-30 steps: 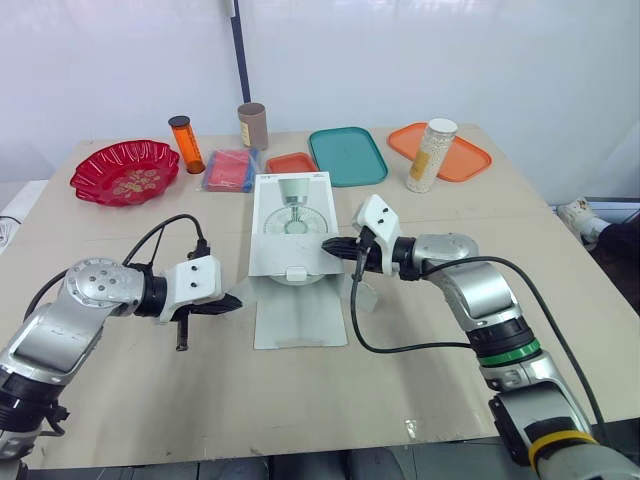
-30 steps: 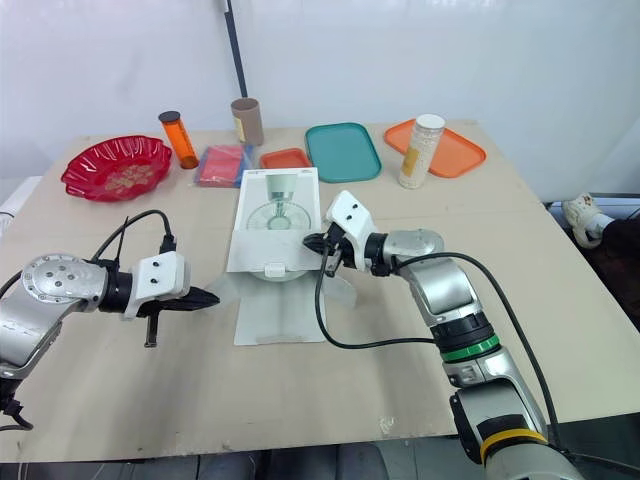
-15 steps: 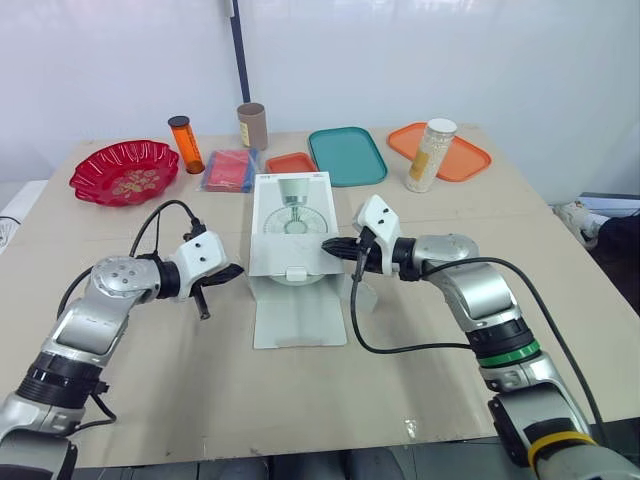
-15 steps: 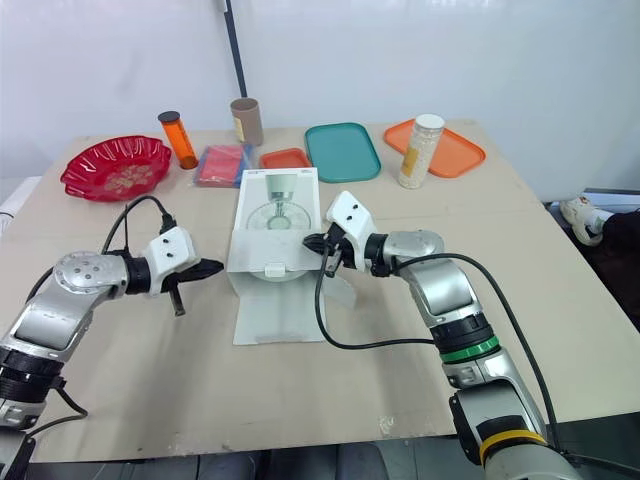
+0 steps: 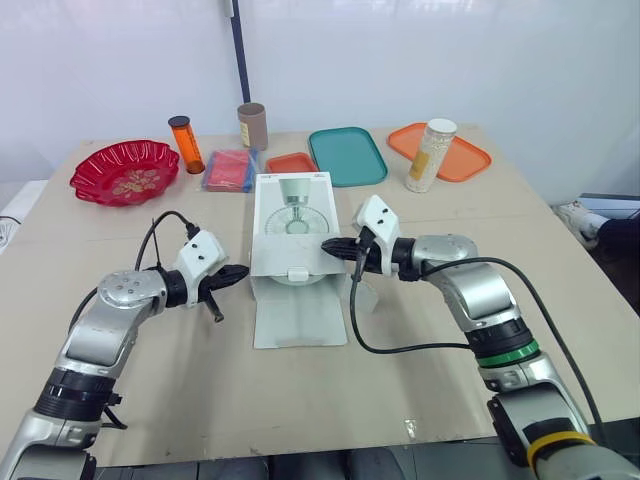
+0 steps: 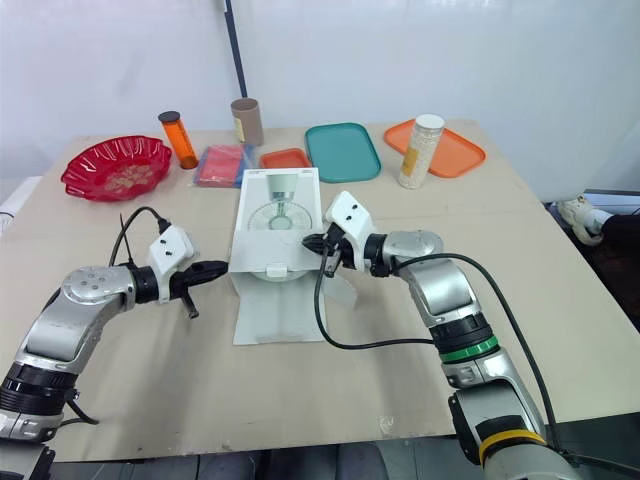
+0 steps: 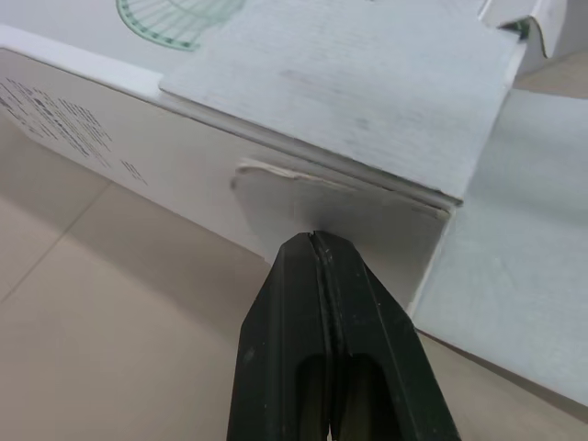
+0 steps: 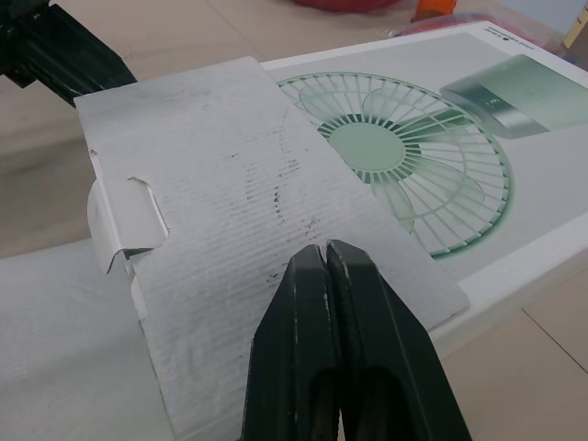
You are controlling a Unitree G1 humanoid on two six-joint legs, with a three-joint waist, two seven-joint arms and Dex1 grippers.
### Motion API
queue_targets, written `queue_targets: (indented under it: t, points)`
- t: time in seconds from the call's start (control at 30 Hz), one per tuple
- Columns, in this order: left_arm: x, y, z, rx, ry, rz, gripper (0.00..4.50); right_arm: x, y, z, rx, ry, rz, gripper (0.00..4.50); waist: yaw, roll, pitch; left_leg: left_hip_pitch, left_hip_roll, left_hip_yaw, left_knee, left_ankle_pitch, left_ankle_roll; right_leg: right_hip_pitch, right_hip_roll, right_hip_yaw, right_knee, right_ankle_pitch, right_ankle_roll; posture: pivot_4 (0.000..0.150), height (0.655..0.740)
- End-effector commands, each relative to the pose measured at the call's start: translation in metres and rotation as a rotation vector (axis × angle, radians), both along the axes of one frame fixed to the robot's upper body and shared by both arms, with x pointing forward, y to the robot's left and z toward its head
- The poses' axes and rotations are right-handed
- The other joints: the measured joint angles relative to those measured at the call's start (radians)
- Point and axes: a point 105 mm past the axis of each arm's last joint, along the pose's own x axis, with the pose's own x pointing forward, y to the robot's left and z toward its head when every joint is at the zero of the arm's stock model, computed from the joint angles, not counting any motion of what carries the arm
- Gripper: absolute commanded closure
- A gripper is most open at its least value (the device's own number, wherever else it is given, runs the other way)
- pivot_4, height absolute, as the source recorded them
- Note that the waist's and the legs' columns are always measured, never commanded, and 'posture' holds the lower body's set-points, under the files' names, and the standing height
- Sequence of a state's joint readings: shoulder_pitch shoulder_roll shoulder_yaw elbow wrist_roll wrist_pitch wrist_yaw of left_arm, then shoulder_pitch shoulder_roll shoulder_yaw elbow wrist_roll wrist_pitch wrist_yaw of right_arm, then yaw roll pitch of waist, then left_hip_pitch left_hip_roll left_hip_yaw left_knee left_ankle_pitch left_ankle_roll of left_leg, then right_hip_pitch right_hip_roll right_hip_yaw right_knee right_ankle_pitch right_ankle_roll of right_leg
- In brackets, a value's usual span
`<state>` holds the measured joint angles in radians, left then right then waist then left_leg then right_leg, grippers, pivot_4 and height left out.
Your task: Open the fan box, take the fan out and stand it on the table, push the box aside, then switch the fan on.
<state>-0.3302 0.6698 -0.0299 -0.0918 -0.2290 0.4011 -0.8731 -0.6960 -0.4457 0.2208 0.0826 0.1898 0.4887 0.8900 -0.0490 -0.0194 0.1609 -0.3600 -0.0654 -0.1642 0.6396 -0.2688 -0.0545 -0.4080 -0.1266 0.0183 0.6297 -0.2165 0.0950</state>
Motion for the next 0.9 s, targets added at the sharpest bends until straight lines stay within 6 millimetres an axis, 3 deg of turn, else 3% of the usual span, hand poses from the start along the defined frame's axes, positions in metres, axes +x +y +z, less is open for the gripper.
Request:
queue_targets:
  t: [0.03,0.17,0.3,0.43,0.77,0.83,0.9]
  points:
    - [-0.004,0.016,0.02,-0.012,-0.06,0.05,4.5,0.0,0.001,-0.012,-0.028,0.038,0.003,4.44,0.0,0.0,0.0,0.0,0.0,0.0,0.0,0.0,0.0,0.0,0.0,0.0,0.0,0.0,0.0,0.15,0.7384]
    - [-0.022,0.02,0.032,-0.134,-0.055,0.077,4.5,0.0,0.001,-0.011,-0.03,0.037,0.009,4.44,0.0,0.0,0.0,0.0,0.0,0.0,0.0,0.0,0.0,0.0,0.0,0.0,0.0,0.0,0.0,0.15,0.7384]
    - [-0.051,0.01,0.041,-0.23,-0.021,0.039,4.5,0.0,0.001,-0.011,-0.031,0.041,0.02,4.44,0.0,0.0,0.0,0.0,0.002,0.001,0.0,-0.001,-0.001,0.0,0.001,0.0,0.0,0.0,-0.001,0.15,0.7384]
    - [-0.067,0.006,0.052,-0.337,-0.017,0.065,4.5,0.0,0.002,-0.012,-0.04,0.048,0.035,4.44,0.002,0.0,0.0,0.0,0.003,0.001,0.0,-0.001,-0.001,0.001,0.001,0.0,0.0,0.0,-0.001,0.15,0.7384]
    - [-0.112,-0.034,0.038,-0.544,0.147,0.011,4.5,-0.001,0.003,-0.013,-0.059,0.062,0.065,4.44,0.004,0.0,0.0,0.002,0.007,0.006,0.0,-0.003,-0.001,0.001,0.003,0.001,-0.001,0.001,-0.004,0.15,0.7384]
    - [-0.119,-0.039,0.033,-0.558,0.189,0.004,4.23,-0.001,0.003,-0.013,-0.064,0.064,0.069,4.49,0.003,-0.001,-0.001,0.002,0.007,0.007,0.0,-0.004,-0.001,0.001,0.004,0.001,-0.001,0.001,-0.004,0.15,0.7384]
    - [-0.121,-0.04,0.028,-0.567,0.212,0.031,3.5,-0.001,0.004,-0.013,-0.065,0.065,0.073,4.5,0.004,-0.001,-0.001,0.003,0.008,0.008,0.0,-0.004,-0.001,0.001,0.004,0.002,-0.001,0.0,-0.005,0.15,0.7384]
